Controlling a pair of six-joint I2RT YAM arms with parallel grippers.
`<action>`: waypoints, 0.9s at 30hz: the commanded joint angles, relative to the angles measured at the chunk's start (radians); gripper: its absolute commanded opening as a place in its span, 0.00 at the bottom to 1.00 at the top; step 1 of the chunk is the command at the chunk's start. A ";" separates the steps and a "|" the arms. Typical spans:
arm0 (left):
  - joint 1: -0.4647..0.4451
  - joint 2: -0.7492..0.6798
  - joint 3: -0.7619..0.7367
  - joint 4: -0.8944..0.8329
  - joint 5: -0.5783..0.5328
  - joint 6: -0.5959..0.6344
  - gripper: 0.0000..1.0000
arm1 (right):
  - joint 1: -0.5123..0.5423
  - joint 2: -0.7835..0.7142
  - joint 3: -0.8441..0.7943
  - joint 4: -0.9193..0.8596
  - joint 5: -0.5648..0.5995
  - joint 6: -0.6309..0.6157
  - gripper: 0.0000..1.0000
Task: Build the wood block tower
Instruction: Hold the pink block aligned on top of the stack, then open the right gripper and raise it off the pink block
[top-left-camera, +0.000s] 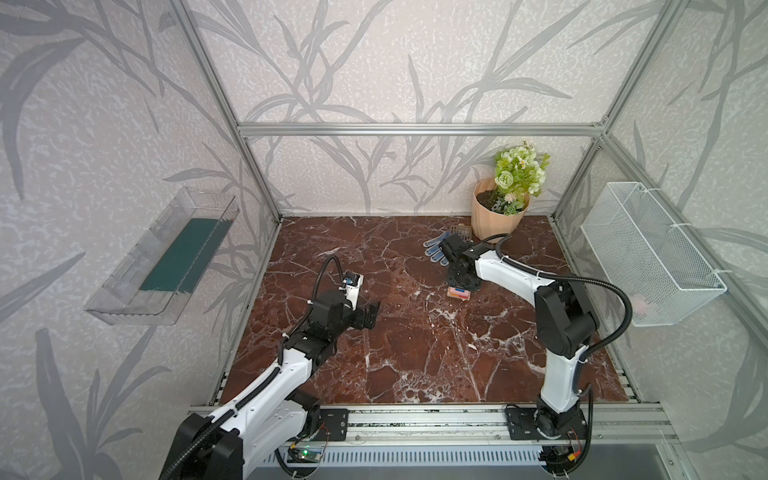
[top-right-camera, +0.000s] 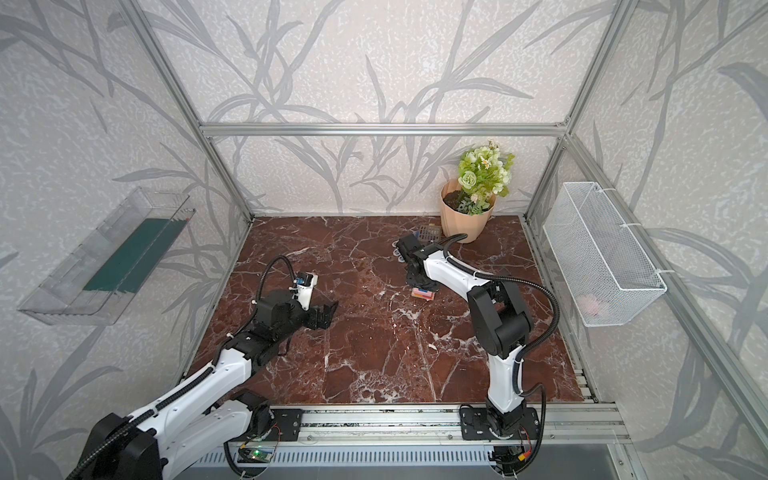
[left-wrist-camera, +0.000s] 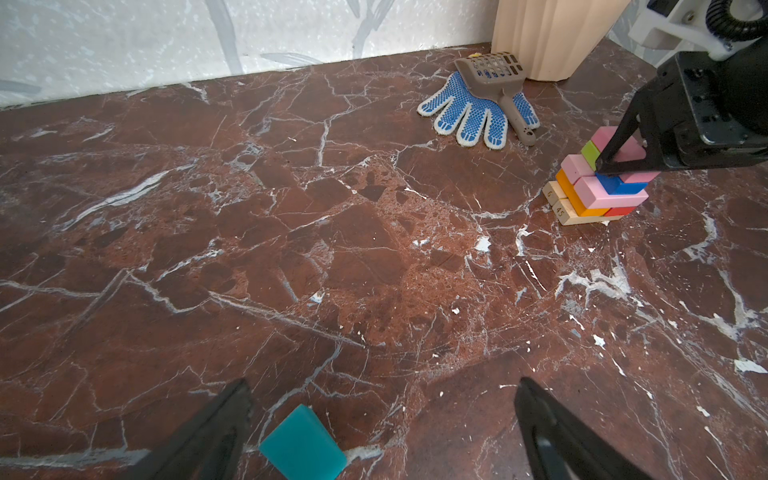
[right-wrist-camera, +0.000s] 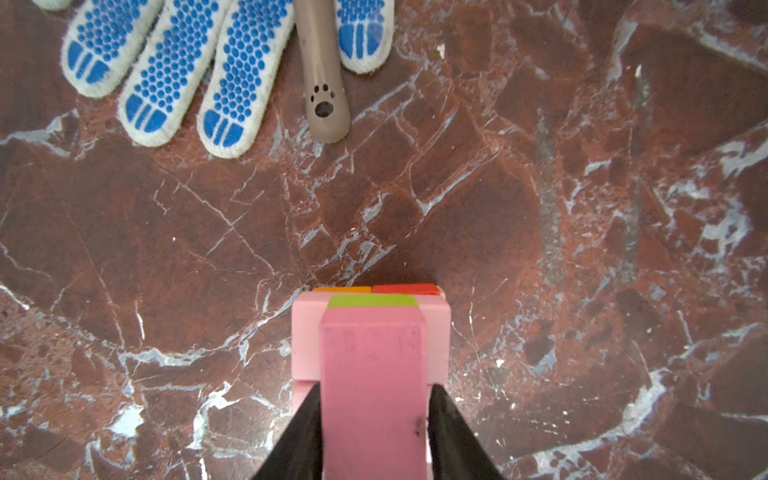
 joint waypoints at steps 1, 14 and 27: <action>-0.003 -0.004 0.022 0.002 0.008 0.022 0.99 | -0.006 -0.028 -0.012 -0.002 0.003 0.003 0.38; -0.003 -0.004 0.021 0.001 0.007 0.023 0.99 | -0.006 -0.029 -0.011 0.001 -0.003 0.005 0.35; -0.003 -0.004 0.021 0.002 0.007 0.022 0.99 | -0.003 -0.150 -0.084 0.044 -0.010 -0.017 0.56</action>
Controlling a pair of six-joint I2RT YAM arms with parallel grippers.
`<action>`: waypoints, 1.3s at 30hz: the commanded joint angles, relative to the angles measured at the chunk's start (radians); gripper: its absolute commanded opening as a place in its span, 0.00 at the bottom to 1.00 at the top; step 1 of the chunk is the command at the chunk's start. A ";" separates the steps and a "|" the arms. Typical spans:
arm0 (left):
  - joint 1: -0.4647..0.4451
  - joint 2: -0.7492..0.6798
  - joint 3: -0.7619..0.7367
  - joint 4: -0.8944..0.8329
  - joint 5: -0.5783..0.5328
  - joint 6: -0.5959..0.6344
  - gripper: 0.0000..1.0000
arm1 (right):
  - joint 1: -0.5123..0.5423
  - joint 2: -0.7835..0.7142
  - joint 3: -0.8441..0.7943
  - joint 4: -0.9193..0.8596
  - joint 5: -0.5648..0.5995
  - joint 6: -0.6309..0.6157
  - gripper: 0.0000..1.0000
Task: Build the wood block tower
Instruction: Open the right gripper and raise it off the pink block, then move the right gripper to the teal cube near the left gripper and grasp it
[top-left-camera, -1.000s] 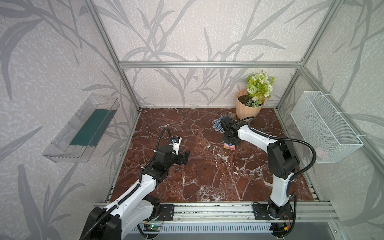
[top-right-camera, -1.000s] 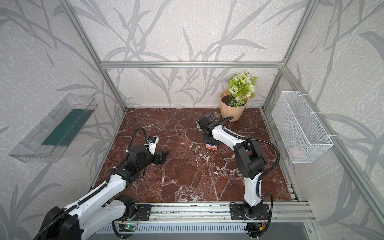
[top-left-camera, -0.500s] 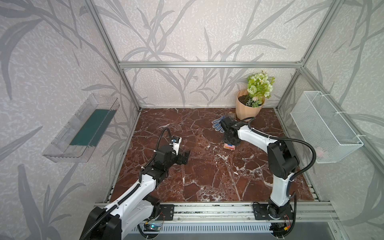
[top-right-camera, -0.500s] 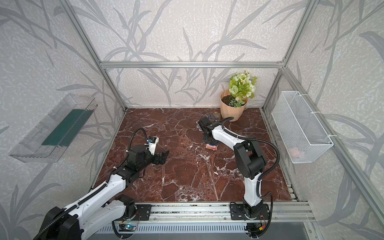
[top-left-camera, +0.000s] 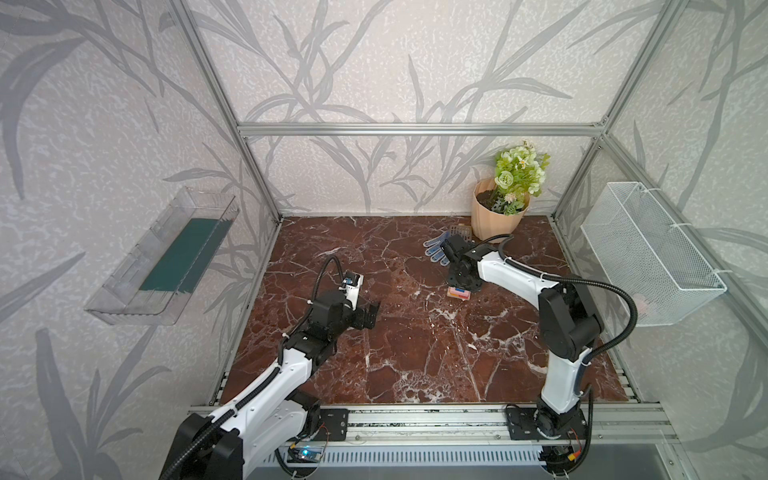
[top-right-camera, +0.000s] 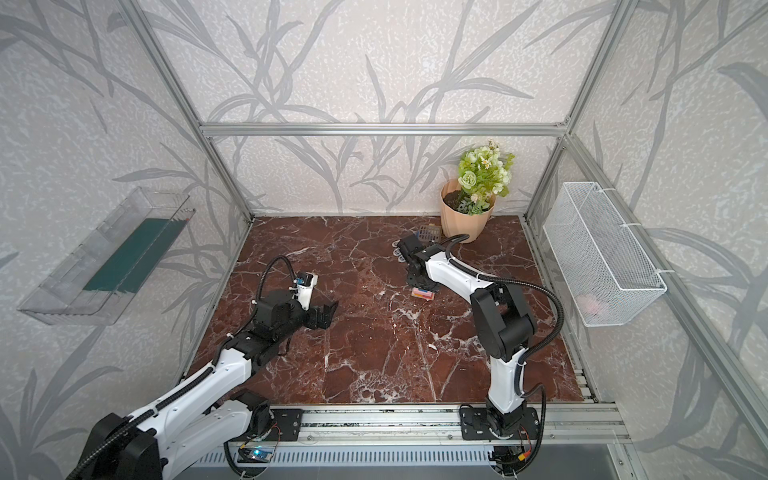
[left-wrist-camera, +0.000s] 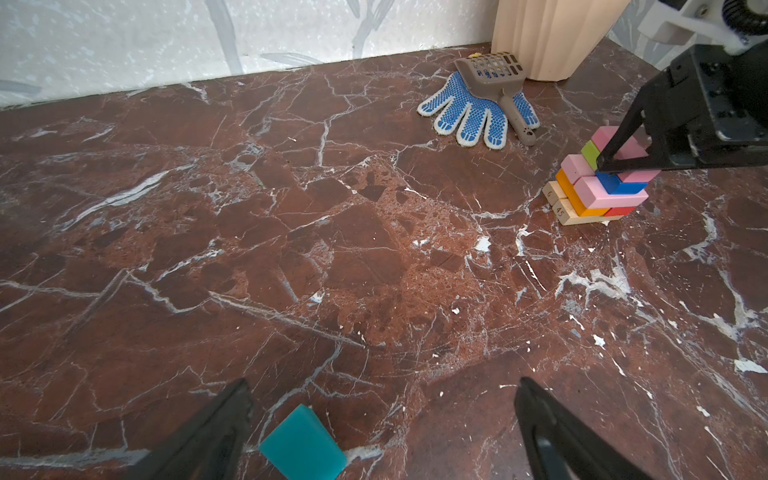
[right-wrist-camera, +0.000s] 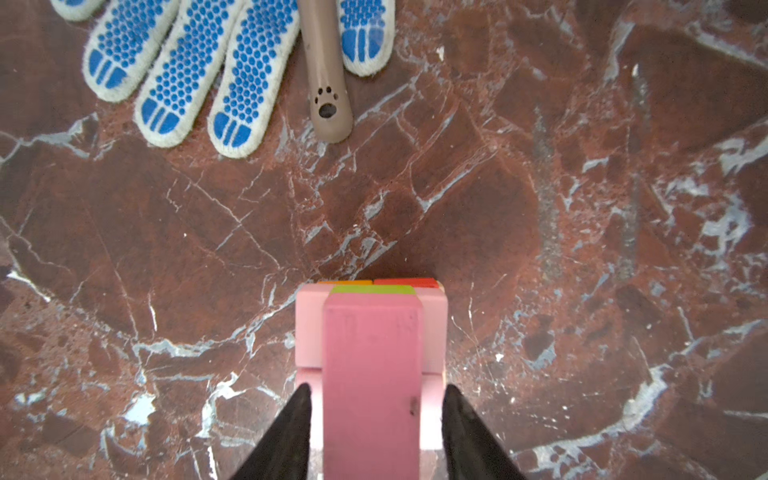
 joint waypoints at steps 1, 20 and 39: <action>-0.003 -0.002 0.021 0.001 0.006 0.022 0.99 | -0.002 -0.124 -0.065 0.048 -0.005 -0.019 0.60; 0.054 -0.118 -0.037 -0.013 -0.553 -0.177 0.99 | 0.370 -0.358 -0.274 0.557 -0.126 -0.451 0.83; 0.062 -0.400 -0.153 -0.139 -0.998 -0.452 0.99 | 0.556 0.390 0.412 0.277 -0.212 -0.517 0.80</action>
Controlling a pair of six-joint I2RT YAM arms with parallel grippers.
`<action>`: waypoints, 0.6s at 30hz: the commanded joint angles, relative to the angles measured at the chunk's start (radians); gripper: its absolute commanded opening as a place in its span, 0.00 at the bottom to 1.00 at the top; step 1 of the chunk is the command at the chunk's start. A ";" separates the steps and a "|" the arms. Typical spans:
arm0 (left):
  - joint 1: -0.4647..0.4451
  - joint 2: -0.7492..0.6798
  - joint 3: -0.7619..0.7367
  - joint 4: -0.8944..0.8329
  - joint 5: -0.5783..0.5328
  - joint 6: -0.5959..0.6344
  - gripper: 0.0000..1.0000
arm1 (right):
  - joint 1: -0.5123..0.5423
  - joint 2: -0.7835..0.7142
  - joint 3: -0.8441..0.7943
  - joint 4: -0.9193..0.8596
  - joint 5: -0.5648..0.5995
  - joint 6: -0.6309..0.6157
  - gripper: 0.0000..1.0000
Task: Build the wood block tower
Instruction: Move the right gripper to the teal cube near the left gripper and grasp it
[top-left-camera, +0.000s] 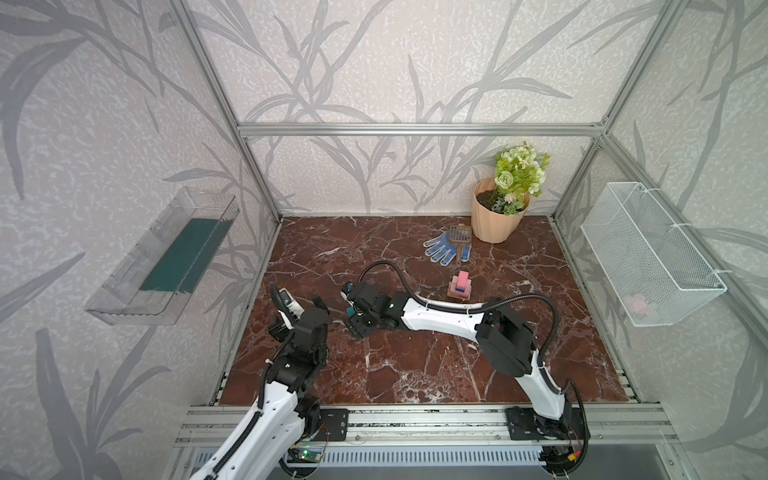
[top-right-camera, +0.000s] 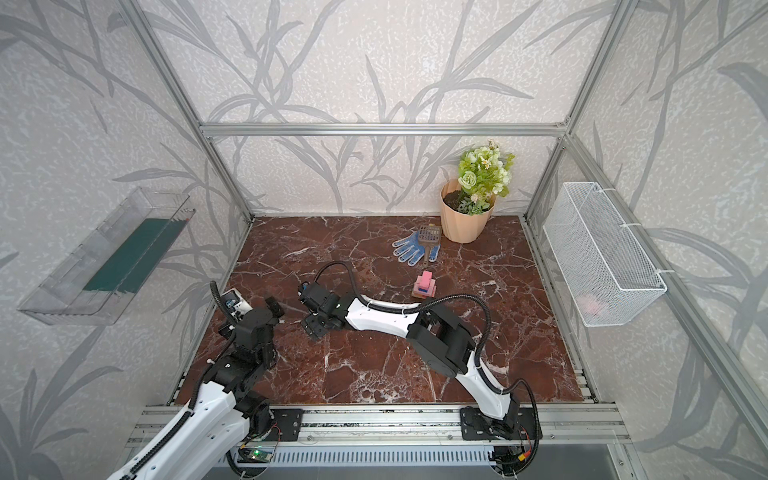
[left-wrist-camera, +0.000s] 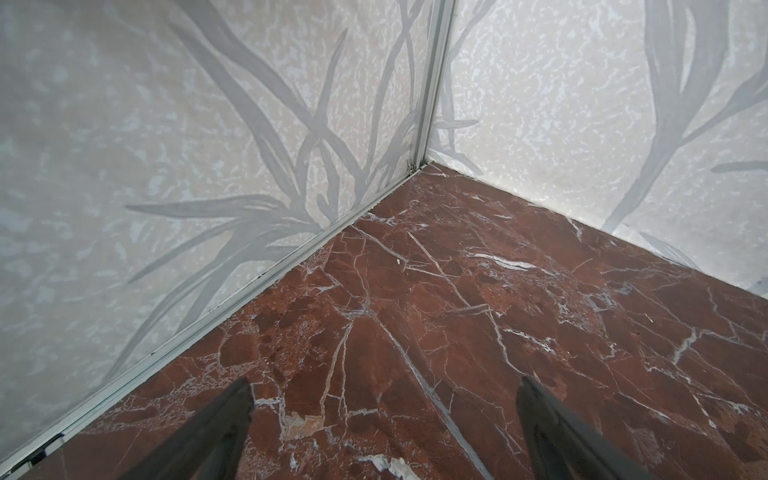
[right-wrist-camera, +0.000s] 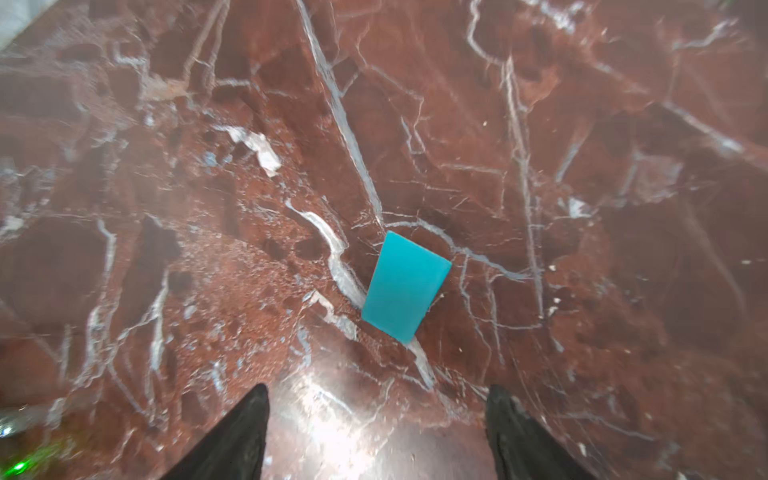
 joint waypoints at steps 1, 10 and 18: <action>0.004 -0.046 -0.025 -0.002 -0.044 -0.041 0.99 | -0.006 0.062 0.104 -0.077 0.029 0.022 0.80; 0.007 -0.026 -0.019 0.017 -0.005 -0.022 0.99 | -0.005 0.226 0.329 -0.217 0.088 0.061 0.65; 0.008 -0.025 -0.018 0.018 0.002 -0.023 0.99 | -0.005 0.303 0.465 -0.312 0.087 0.114 0.46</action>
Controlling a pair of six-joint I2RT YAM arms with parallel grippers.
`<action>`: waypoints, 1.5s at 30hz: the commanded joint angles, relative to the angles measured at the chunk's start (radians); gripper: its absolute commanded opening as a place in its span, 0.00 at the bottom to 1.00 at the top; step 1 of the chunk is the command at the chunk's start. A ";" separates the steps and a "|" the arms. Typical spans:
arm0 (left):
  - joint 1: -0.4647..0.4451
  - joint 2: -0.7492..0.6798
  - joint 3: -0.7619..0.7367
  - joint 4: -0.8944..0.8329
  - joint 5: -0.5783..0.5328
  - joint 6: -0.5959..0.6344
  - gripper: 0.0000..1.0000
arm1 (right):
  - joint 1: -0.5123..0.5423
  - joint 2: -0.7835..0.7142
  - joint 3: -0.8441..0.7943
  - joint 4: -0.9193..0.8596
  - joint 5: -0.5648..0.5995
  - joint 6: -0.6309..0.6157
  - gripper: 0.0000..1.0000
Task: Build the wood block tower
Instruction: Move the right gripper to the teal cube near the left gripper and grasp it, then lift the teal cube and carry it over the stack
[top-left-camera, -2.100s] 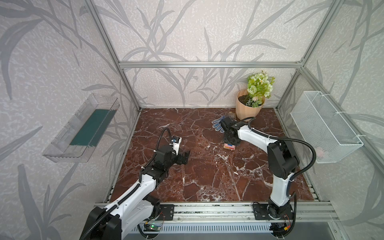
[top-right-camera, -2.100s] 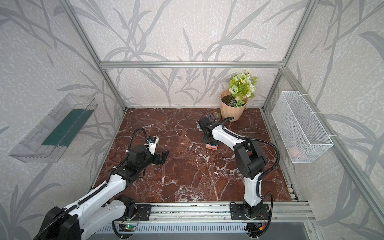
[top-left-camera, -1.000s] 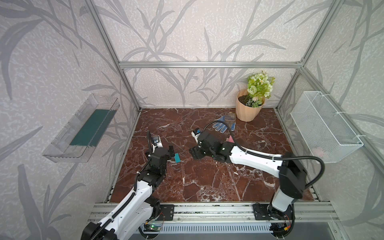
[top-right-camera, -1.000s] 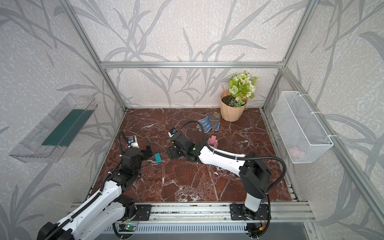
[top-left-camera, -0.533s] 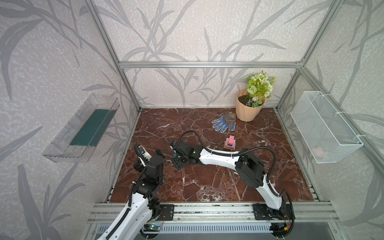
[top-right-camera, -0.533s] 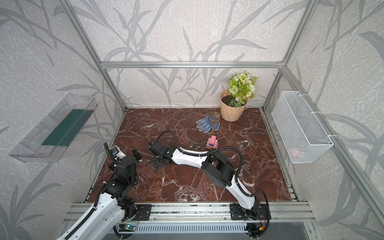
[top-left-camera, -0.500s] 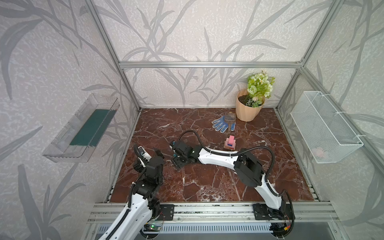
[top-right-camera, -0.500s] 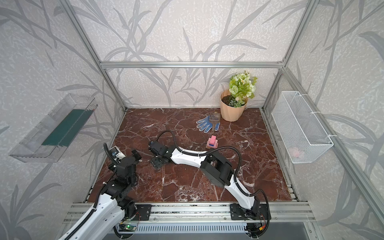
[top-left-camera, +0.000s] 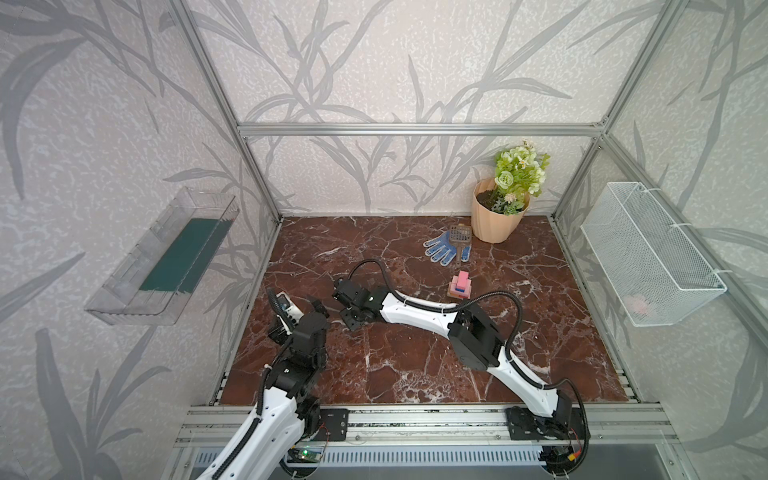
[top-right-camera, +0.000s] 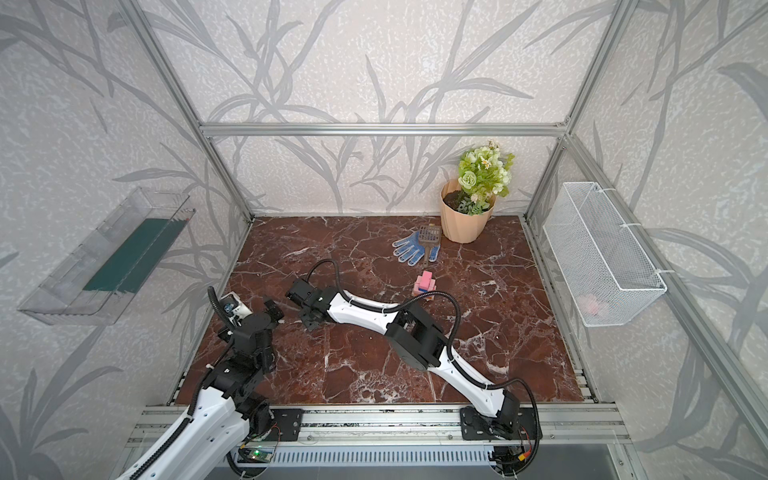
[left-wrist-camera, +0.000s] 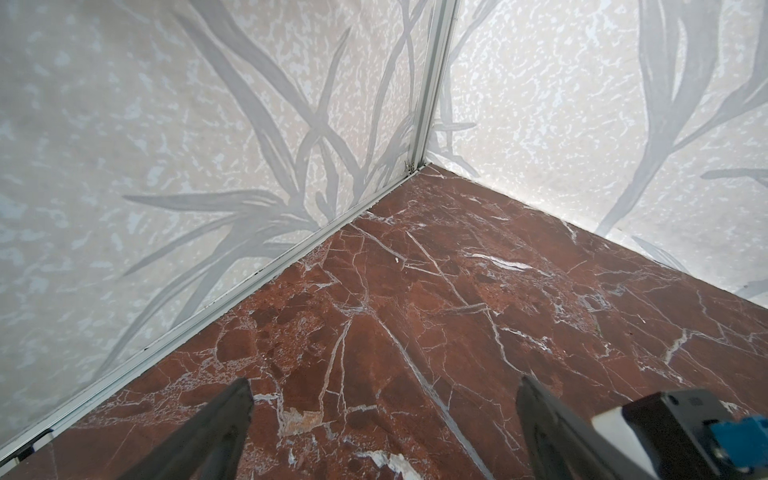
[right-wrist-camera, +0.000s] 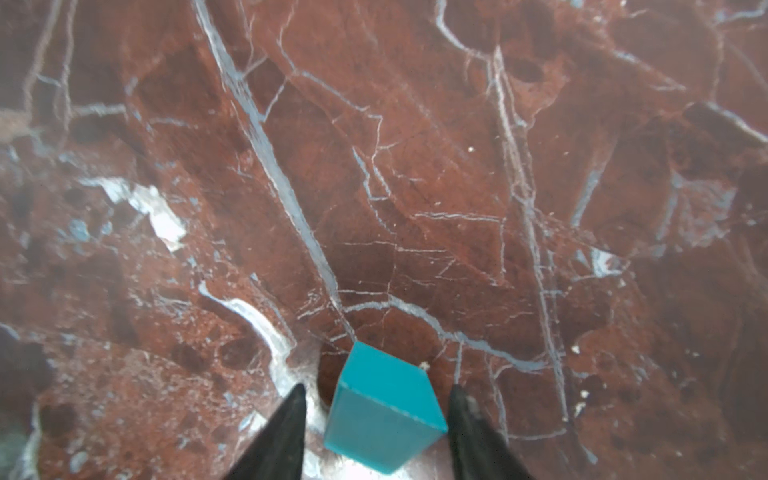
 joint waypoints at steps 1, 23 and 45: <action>0.008 -0.005 0.002 0.006 -0.010 -0.023 0.99 | -0.002 0.033 0.068 -0.090 0.013 0.043 0.42; 0.010 -0.020 -0.021 0.121 0.508 0.176 0.99 | -0.130 -0.461 -0.520 0.007 0.238 0.319 0.19; 0.008 0.247 0.036 0.282 1.050 0.323 0.99 | -0.478 -0.811 -0.774 -0.138 0.346 0.486 0.00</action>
